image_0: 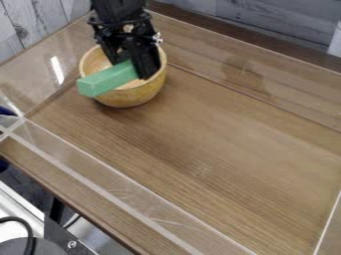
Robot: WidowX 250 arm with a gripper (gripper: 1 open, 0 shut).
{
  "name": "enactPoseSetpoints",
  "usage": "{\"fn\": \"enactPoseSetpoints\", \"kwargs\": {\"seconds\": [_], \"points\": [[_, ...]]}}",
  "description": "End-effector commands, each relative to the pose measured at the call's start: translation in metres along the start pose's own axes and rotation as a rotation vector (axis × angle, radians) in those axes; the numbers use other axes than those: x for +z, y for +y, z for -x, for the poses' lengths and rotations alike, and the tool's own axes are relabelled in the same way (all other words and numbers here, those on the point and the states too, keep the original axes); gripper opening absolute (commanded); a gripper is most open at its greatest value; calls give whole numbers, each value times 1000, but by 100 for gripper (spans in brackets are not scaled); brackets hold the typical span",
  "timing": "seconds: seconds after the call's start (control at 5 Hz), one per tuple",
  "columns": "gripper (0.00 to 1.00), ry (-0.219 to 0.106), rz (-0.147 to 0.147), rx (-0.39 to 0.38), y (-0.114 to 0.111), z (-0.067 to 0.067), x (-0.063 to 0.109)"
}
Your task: Remove the green block from inside the brown bowl and put it on the table
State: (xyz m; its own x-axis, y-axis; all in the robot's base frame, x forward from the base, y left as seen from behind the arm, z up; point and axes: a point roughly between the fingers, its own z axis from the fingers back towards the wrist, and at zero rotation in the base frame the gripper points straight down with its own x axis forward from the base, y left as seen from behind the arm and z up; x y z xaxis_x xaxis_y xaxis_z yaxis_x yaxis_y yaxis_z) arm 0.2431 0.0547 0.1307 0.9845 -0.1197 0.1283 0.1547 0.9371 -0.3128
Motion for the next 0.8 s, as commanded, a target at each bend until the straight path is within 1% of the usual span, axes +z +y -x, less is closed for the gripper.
{"fn": "enactPoseSetpoints", "kwargs": {"seconds": [0.0, 0.2, 0.4, 0.6], "points": [[0, -40, -45, -56, -14, 2, 8], [0, -12, -97, -37, -22, 9, 0], [0, 26, -150, -10, -34, 16, -13], [0, 51, -134, -11, -39, 22, -36]]}}
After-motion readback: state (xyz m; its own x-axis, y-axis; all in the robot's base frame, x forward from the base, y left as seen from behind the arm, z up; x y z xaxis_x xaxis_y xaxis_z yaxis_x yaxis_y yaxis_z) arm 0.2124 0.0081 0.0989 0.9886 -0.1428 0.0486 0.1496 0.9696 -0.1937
